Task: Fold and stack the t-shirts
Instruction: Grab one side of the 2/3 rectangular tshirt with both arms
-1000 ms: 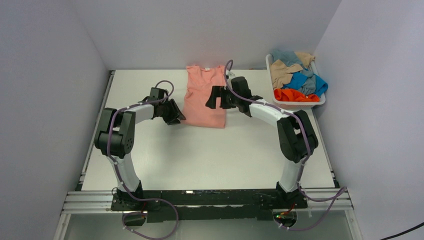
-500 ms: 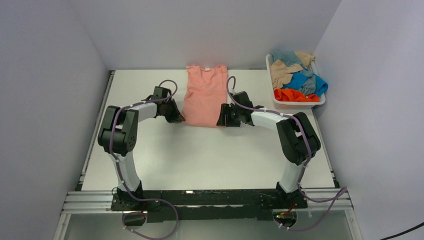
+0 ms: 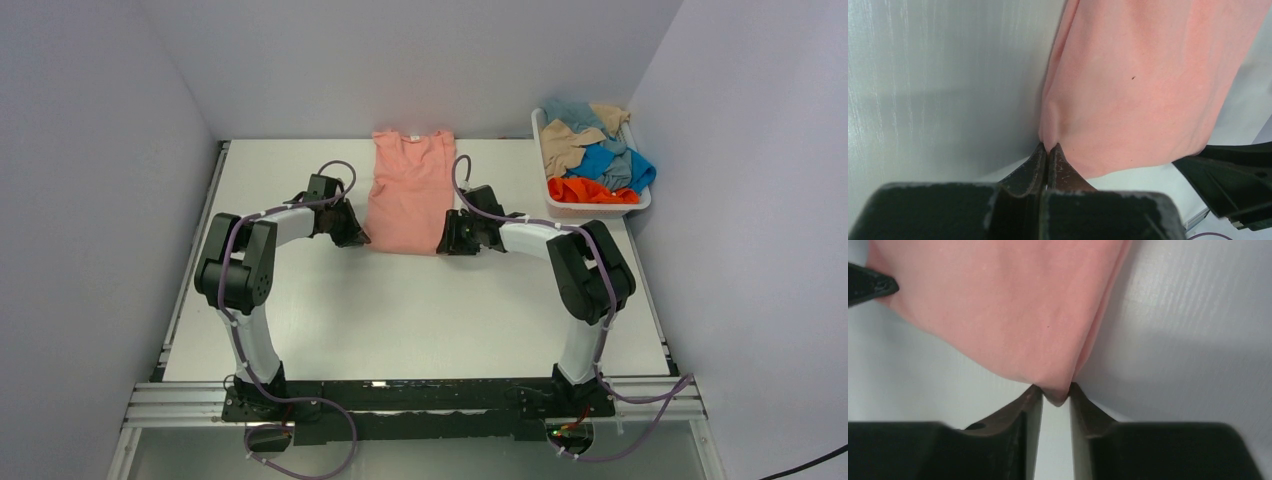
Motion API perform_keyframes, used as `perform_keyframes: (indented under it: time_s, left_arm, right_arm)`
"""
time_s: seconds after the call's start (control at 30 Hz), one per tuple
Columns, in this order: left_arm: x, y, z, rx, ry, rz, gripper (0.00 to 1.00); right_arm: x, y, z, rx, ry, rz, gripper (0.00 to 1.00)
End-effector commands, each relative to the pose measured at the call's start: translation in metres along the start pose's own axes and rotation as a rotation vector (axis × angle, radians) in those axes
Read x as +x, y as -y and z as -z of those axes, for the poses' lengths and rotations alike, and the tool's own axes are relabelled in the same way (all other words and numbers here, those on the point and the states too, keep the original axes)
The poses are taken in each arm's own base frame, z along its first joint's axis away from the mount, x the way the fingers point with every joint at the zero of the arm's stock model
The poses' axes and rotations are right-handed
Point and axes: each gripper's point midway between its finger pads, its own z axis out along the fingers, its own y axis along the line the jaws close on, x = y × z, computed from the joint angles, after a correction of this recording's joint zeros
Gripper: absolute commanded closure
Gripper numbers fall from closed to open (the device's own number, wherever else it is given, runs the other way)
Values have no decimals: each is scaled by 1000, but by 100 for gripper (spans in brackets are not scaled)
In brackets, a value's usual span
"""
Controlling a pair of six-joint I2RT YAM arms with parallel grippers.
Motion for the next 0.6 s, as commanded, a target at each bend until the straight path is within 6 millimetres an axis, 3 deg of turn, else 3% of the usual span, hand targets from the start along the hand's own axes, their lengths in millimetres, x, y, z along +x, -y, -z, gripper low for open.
perform_keyframes:
  time_s: [0.0, 0.03, 0.2, 0.4, 0.57]
  left_arm:
    - [40, -46, -2, -183, -112, -9, 100]
    - [42, -47, 1, -184, -117, -9, 100]
    - [70, -48, 27, -171, -116, -10, 100]
    - [102, -49, 78, -171, -111, -45, 100]
    - [147, -39, 122, -131, -169, -64, 100]
  right_arm:
    - [14, 18, -8, 66, -46, 3, 94]
    - [16, 15, -5, 51, -53, 8, 100]
    - [38, -7, 27, -37, -148, 14, 100]
    - [89, -49, 86, -166, -334, -29, 100]
    - [128, -78, 137, -273, -478, -60, 100]
